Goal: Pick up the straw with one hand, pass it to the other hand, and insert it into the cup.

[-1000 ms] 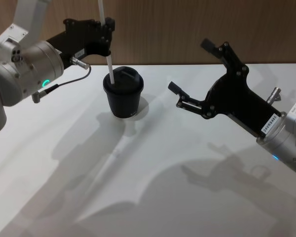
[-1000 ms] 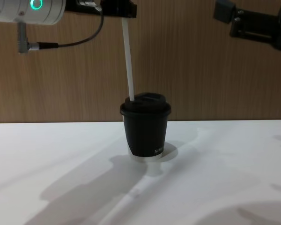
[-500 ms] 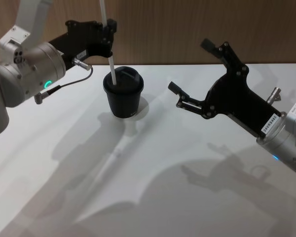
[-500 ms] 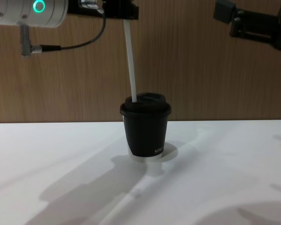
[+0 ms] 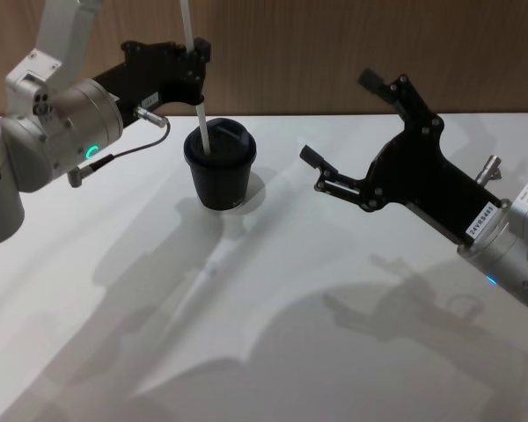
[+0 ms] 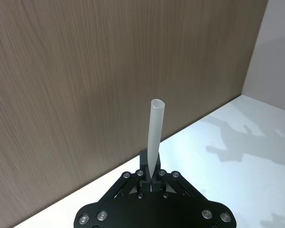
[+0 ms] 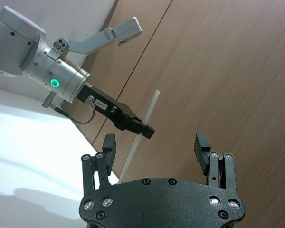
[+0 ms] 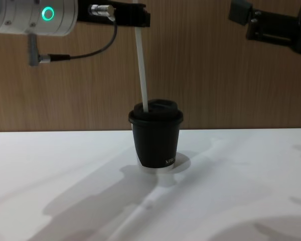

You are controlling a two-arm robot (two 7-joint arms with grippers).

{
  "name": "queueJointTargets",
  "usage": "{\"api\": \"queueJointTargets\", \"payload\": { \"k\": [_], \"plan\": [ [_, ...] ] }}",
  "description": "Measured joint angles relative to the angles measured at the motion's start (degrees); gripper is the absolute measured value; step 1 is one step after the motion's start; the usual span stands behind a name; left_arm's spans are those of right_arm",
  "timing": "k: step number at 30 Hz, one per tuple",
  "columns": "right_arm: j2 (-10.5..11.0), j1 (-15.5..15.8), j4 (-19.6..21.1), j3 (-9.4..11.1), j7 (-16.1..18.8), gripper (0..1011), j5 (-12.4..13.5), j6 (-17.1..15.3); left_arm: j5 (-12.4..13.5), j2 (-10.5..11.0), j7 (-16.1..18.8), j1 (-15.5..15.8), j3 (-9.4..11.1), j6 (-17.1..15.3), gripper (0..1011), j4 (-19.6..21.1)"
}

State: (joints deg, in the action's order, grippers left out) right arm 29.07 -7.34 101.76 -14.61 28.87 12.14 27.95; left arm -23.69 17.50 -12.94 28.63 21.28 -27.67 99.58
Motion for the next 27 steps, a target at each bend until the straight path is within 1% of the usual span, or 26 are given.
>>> {"api": "queueJointTargets", "payload": {
  "k": [6,7,10,12,13,14,15,18,20,22,23,27],
  "plan": [
    [0.0,0.0,0.0,0.0,0.0,1001,0.0,0.0,0.0,-0.2,0.0,0.1,0.1,0.3,10,-0.7],
    [0.0,0.0,0.0,0.0,0.0,1001,0.0,0.0,0.0,-0.3,-0.1,0.1,0.2,0.4,41,-0.8],
    [0.0,0.0,0.0,0.0,0.0,1001,0.0,0.0,0.1,-0.3,-0.1,0.1,0.2,0.4,88,-1.1],
    [0.0,0.0,0.0,0.0,0.0,1001,0.0,0.0,0.1,-0.4,-0.1,0.1,0.3,0.5,157,-1.2],
    [0.0,0.0,0.0,0.0,0.0,1001,0.0,0.0,0.1,-0.4,-0.1,0.1,0.3,0.5,214,-1.3],
    [0.0,0.0,0.0,0.0,0.0,1001,0.0,0.0,0.1,-0.4,-0.1,0.1,0.3,0.5,214,-1.3],
    [0.0,0.0,0.0,0.0,0.0,1001,0.0,0.0,0.1,-0.4,-0.2,0.2,0.3,0.6,250,-1.3],
    [0.0,0.0,0.0,0.0,0.0,1001,0.0,0.0,0.1,-0.5,-0.2,0.2,0.3,0.6,303,-1.4],
    [0.0,0.0,0.0,0.0,0.0,1001,0.0,0.0,0.1,-0.5,-0.2,0.2,0.3,0.7,411,-1.5],
    [0.0,0.0,0.0,0.0,0.0,1001,0.0,0.0,0.1,-0.5,-0.2,0.2,0.3,0.7,490,-1.6],
    [0.0,0.0,0.0,0.0,0.0,1001,0.0,0.0,0.1,-0.5,-0.2,0.2,0.3,0.7,503,-1.6],
    [0.0,0.0,0.0,0.0,0.0,1001,0.0,0.0,0.1,-0.5,-0.3,0.2,0.3,0.7,612,-1.7]
  ]
}}
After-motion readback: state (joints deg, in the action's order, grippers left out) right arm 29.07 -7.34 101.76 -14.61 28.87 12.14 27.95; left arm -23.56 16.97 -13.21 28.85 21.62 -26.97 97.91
